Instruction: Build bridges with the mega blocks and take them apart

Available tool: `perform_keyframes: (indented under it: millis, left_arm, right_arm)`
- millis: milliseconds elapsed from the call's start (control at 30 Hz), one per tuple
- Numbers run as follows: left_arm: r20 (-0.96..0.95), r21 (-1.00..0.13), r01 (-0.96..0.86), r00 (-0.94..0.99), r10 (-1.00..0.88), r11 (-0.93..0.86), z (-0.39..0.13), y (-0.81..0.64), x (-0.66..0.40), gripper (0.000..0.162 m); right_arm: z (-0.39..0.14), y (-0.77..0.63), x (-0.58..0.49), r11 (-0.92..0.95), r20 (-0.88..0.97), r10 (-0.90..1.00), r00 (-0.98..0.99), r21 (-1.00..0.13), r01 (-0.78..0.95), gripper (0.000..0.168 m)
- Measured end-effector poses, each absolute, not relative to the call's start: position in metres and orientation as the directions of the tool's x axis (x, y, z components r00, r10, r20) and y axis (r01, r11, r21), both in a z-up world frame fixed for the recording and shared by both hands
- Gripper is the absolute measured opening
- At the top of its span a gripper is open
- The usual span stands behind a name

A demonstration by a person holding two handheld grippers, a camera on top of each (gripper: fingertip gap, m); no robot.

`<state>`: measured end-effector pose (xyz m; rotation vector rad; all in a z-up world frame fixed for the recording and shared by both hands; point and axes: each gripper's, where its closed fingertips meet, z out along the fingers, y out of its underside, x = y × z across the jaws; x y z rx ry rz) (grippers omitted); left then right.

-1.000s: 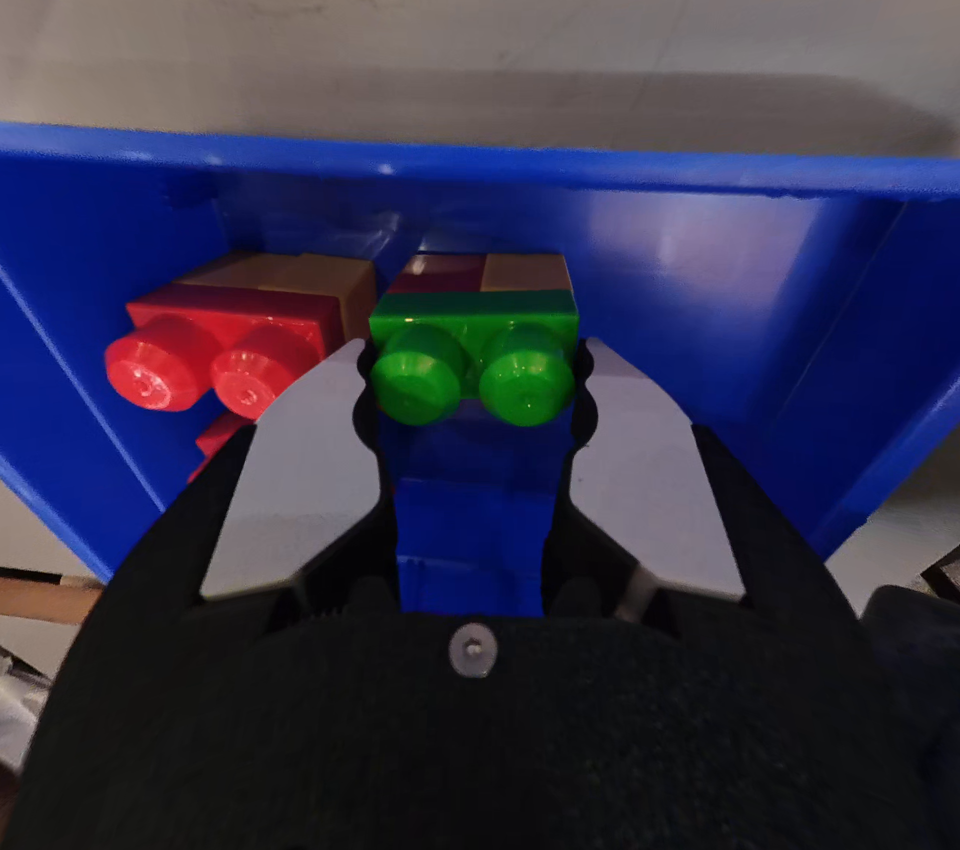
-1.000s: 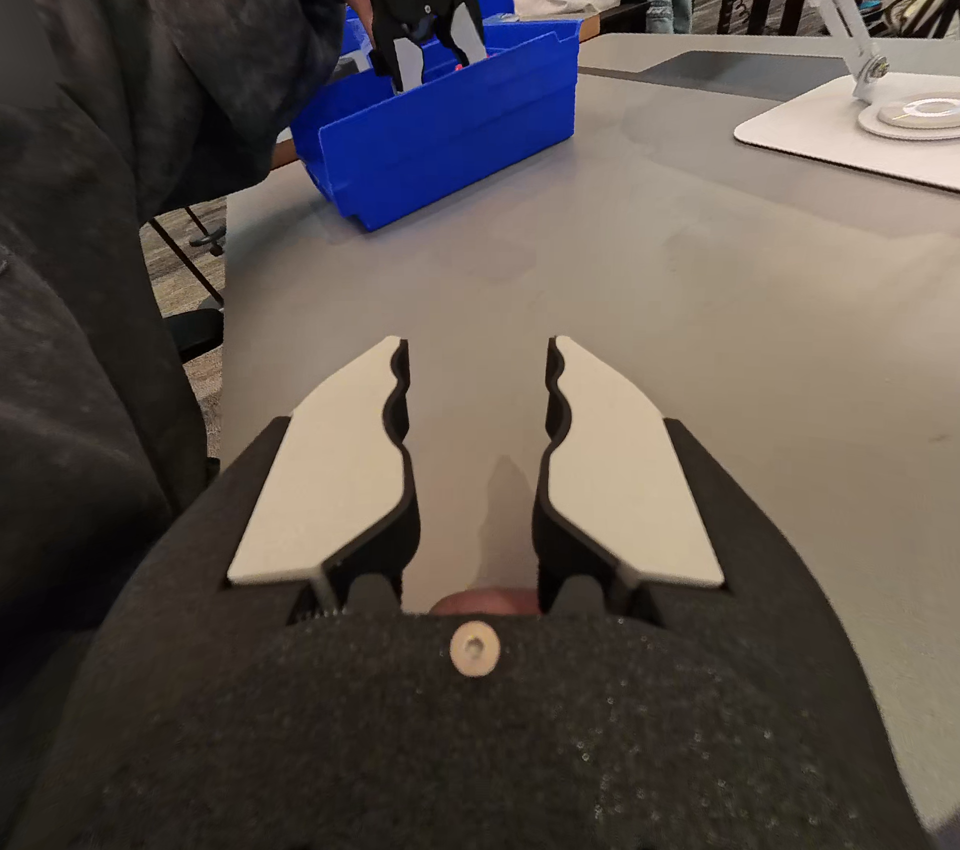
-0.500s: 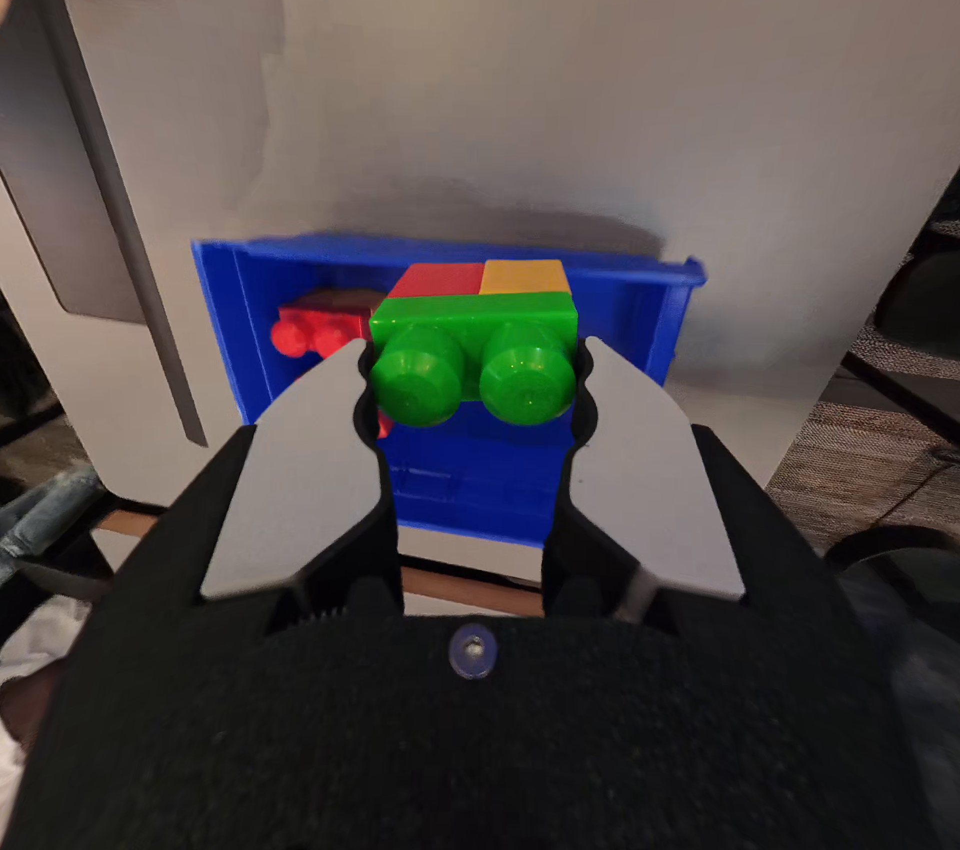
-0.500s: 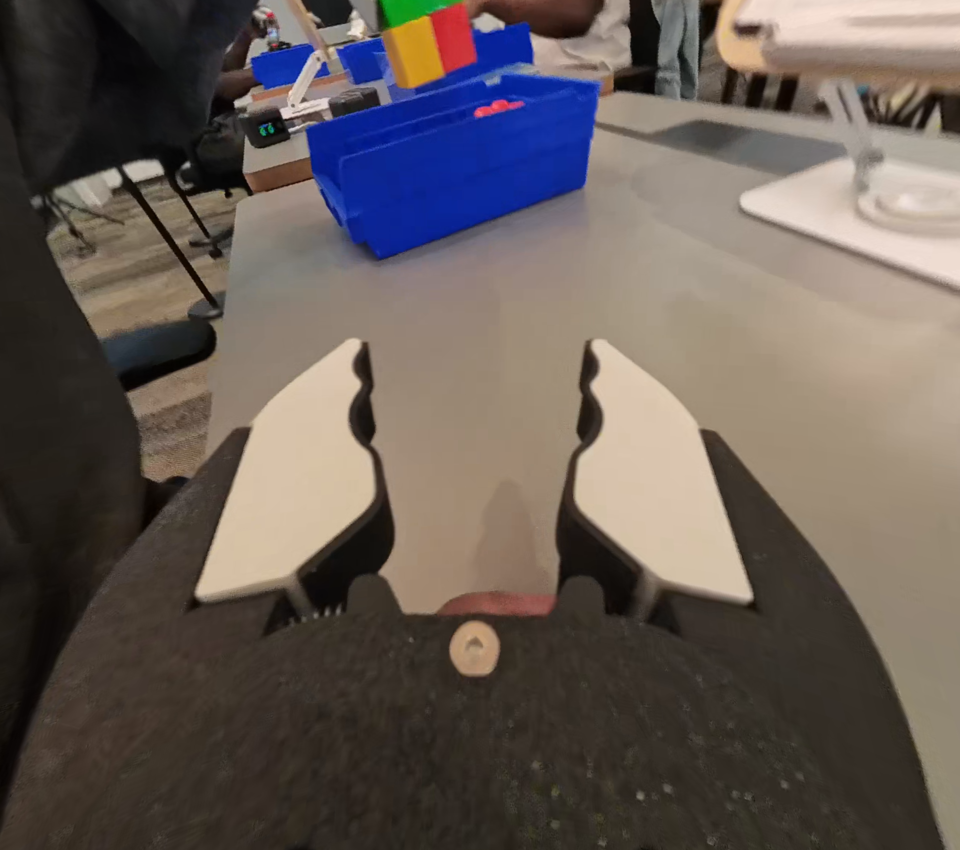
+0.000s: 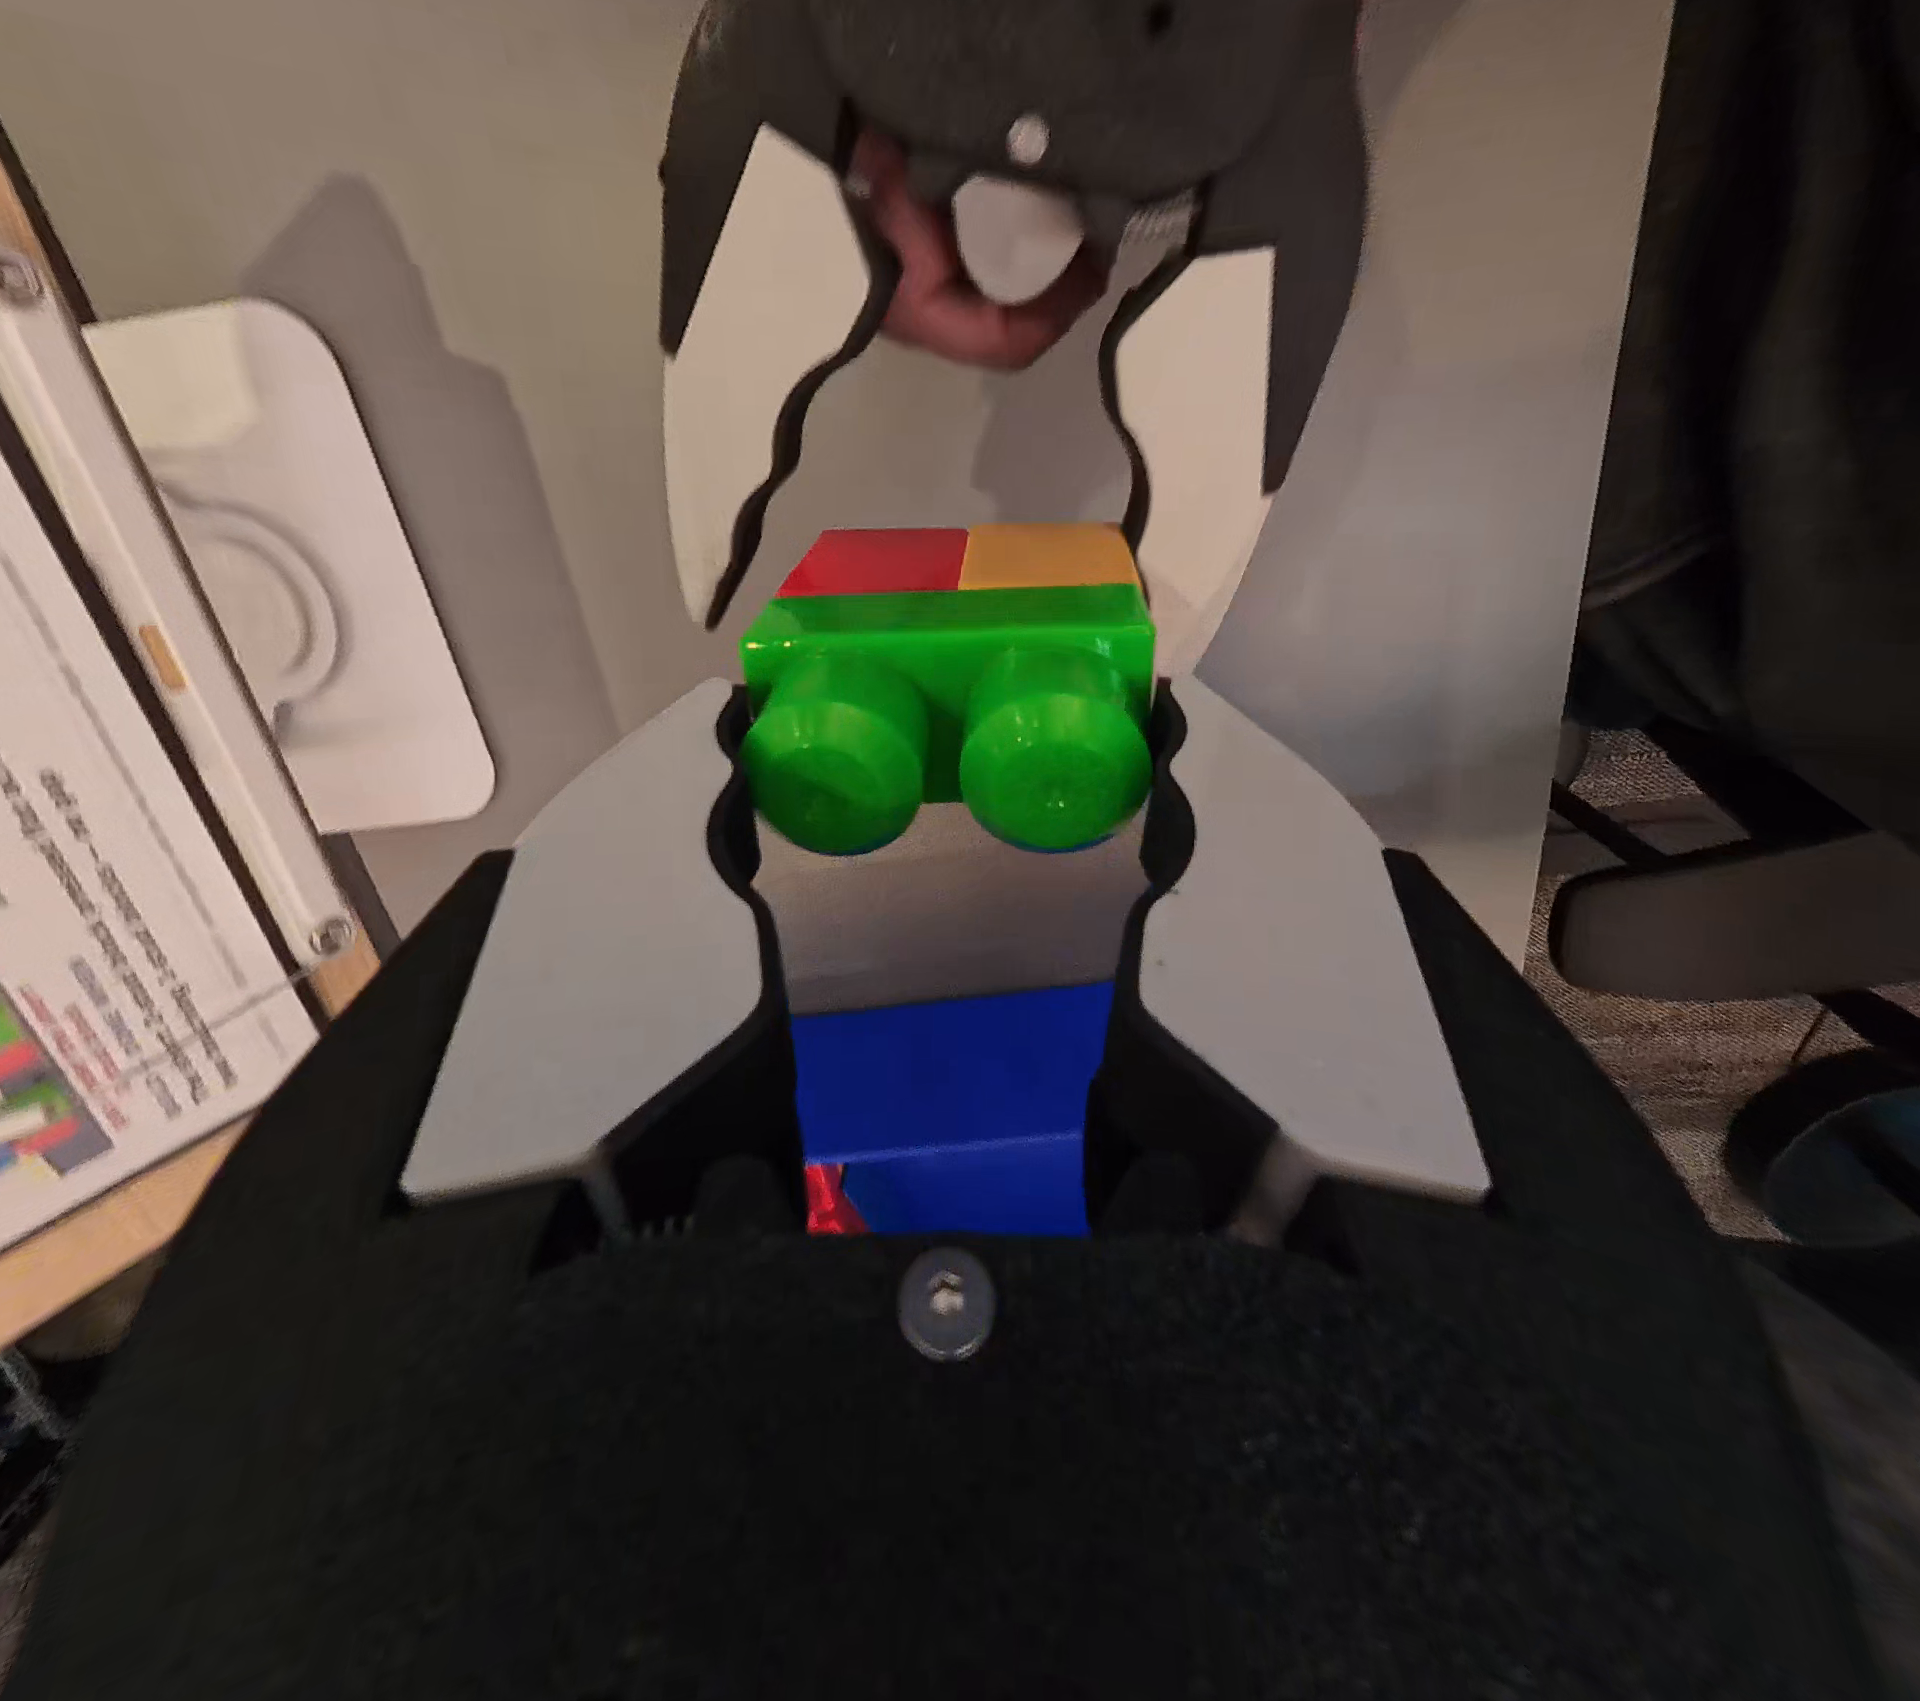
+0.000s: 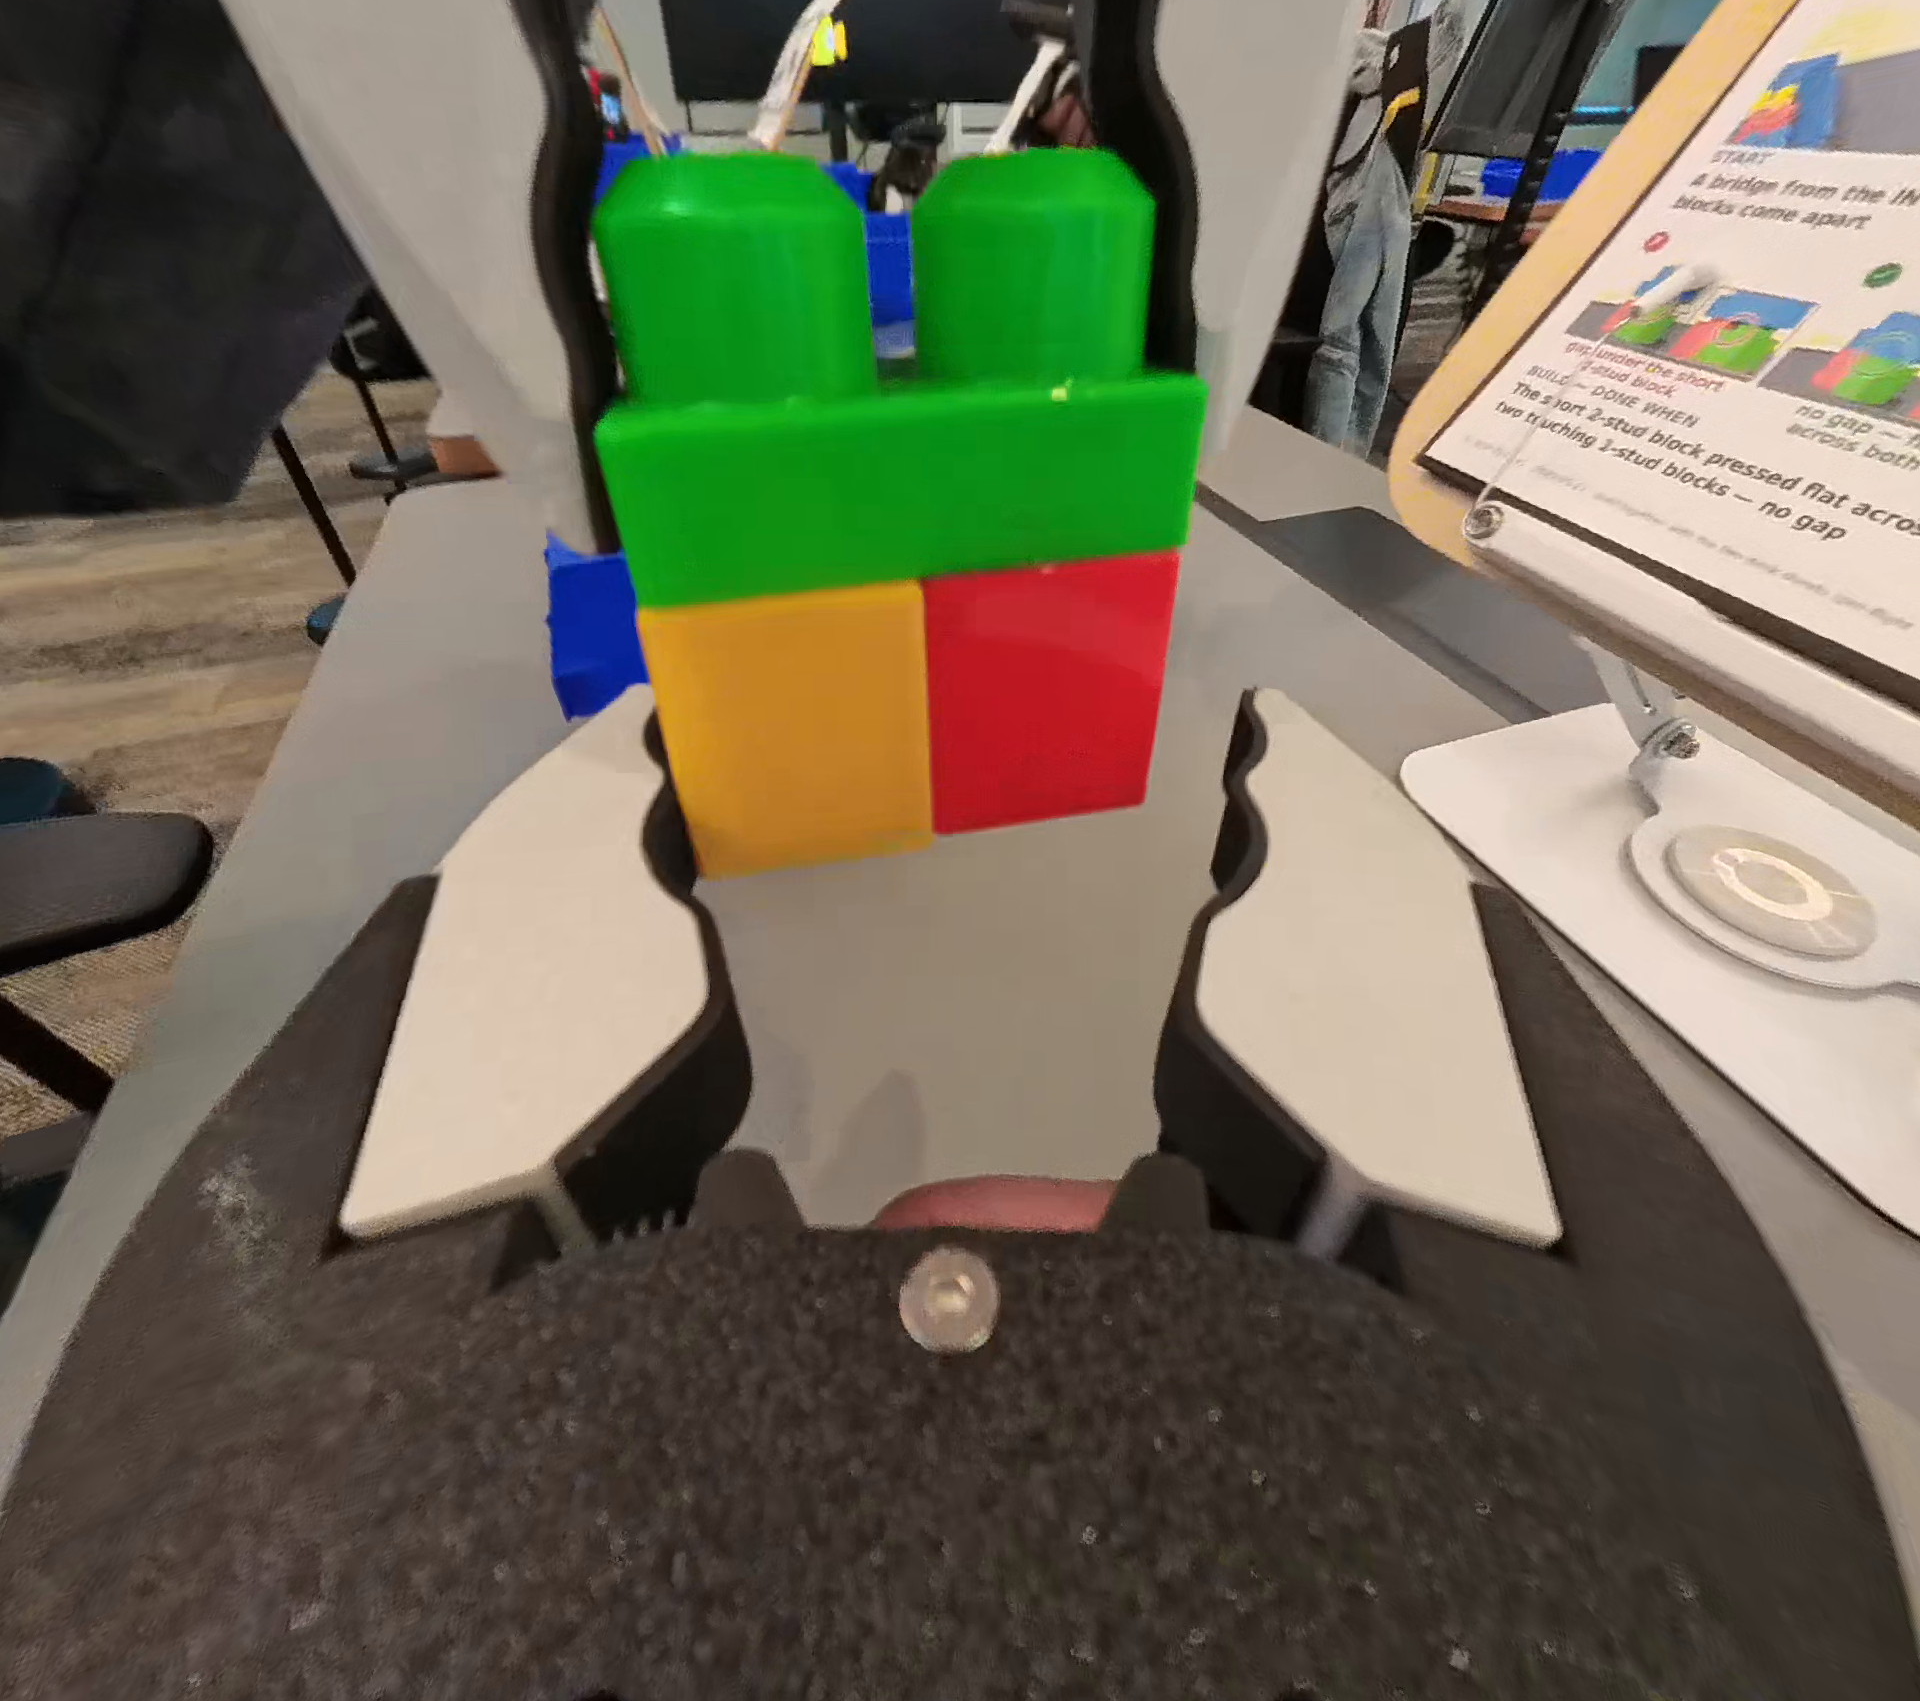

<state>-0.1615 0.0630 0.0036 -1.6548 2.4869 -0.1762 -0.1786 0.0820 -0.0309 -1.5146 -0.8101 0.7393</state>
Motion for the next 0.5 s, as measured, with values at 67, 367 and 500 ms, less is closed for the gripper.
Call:
perform_keyframes:
  millis: [67,367,500]
  left_arm:
    - [-0.056,-0.184,-0.902,-0.387,-0.920,0.390,-0.001,0.062,-0.152,0.072]
    - [-0.024,-0.180,-0.896,-0.409,-0.912,0.406,-0.012,0.059,-0.143,0.071]
    - [-0.015,-0.147,-0.898,-0.417,-0.909,0.415,-0.010,0.056,-0.147,0.071]
  right_arm:
    - [-0.032,0.081,-0.173,-0.037,0.011,0.825,0.565,-0.997,0.074,0.090]
    - [-0.046,0.072,-0.161,-0.062,0.032,0.833,0.553,-0.987,0.151,0.081]
    - [-0.045,0.068,-0.164,-0.059,0.026,0.849,0.528,-0.988,0.143,0.080]
